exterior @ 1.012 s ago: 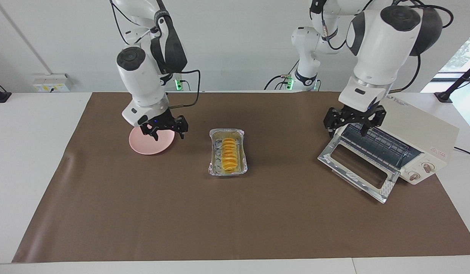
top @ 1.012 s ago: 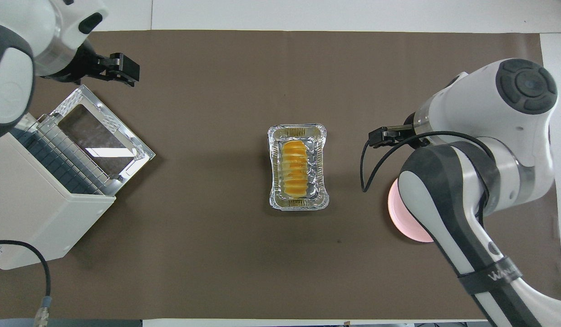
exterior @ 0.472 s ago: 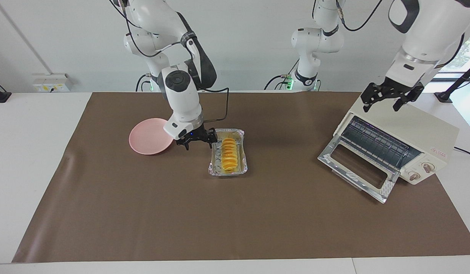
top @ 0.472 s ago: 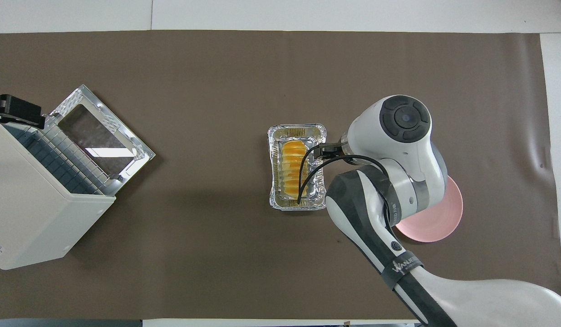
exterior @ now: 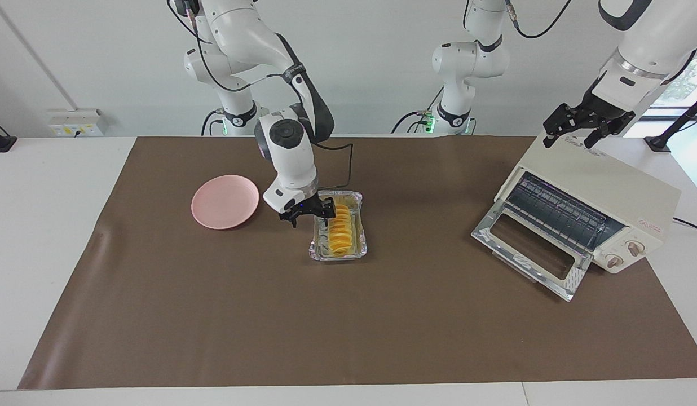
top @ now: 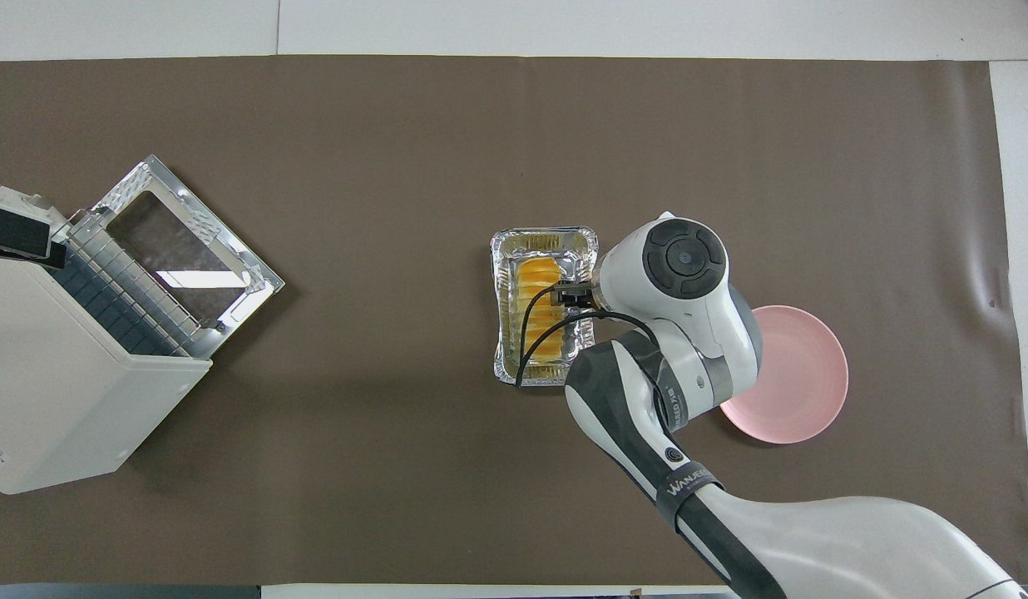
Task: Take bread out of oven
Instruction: 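Withdraw the left gripper while the right gripper grasps the foil tray, then slide the foil tray with the right gripper beyond the pink plate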
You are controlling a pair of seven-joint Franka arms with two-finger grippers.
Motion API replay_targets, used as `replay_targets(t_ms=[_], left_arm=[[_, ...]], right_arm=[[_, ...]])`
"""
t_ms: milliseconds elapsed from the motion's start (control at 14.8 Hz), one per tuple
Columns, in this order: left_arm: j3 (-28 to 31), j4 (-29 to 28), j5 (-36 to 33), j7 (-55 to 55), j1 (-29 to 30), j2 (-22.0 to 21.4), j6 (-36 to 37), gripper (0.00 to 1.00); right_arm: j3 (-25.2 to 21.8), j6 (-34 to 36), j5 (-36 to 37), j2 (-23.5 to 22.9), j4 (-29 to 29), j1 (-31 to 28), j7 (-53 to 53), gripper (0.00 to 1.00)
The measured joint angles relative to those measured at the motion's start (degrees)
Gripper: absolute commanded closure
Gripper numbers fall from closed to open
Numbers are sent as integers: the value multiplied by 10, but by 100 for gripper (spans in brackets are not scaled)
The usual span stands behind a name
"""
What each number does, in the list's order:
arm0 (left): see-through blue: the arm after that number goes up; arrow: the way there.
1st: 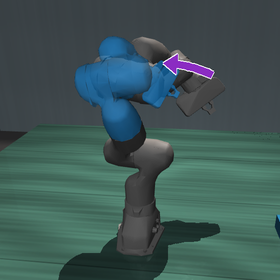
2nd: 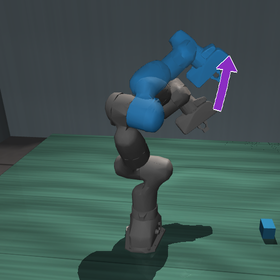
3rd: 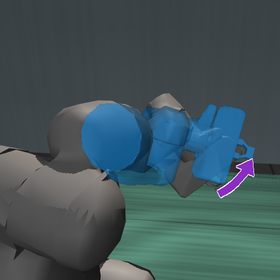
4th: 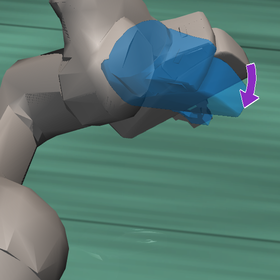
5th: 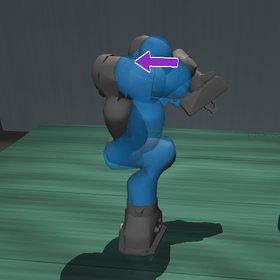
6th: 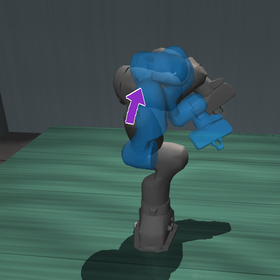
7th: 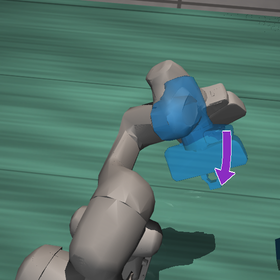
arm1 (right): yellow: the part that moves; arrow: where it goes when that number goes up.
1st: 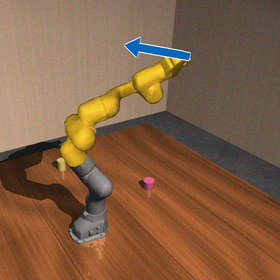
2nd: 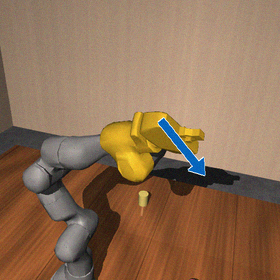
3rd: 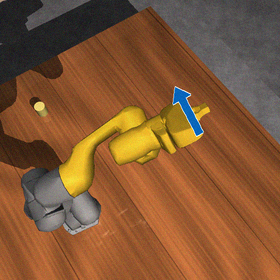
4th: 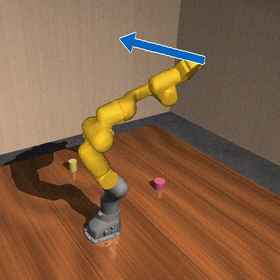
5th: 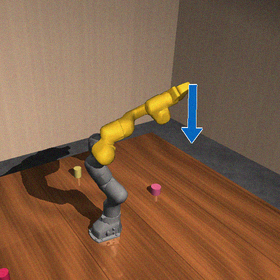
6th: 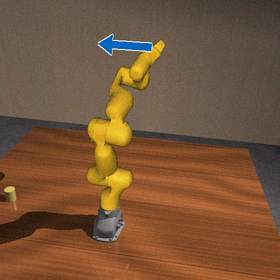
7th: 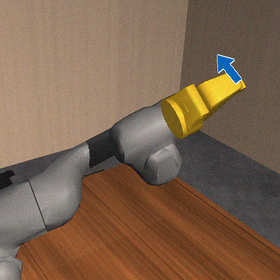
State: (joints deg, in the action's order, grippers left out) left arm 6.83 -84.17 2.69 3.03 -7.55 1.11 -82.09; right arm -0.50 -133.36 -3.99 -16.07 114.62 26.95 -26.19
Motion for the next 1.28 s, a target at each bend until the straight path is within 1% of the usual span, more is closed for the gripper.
replay_targets(t_ms=[67, 135, 270, 405, 472, 877, 1012, 1147, 1282], left_arm=[[-13, -5, 0, 0, 6, -4, 0, 0], [-24, -9, 0, -2, 11, -6, 1, 0], [-31, -15, 0, -4, 13, -7, 2, 0], [-35, -18, 0, -4, 12, -7, 2, 0], [-38, -19, 0, -4, 12, -7, 3, 0], [-41, -21, 0, -4, 5, -6, -3, 0], [-41, -9, 0, -4, 4, 9, 3, 0], [-42, -1, 0, -11, 2, 23, 4, 0], [-39, -2, 0, -28, -13, 24, 2, 0]], right_arm=[[0, -2, 0, -4, 2, 4, -6, 13], [0, -3, 0, -6, 3, 6, -9, 17], [0, -3, 0, -8, 6, 7, -15, 50], [0, -3, 0, -8, 10, 7, -28, 85], [0, -3, 0, -8, 12, 7, -34, 100], [-2, -19, 0, -7, 11, 6, -37, 100], [-5, -13, 0, 0, 0, -4, -27, 100], [-9, 13, 0, 16, -20, -40, 19, 100], [-10, 64, -7, 35, -58, -108, 89, 100]])
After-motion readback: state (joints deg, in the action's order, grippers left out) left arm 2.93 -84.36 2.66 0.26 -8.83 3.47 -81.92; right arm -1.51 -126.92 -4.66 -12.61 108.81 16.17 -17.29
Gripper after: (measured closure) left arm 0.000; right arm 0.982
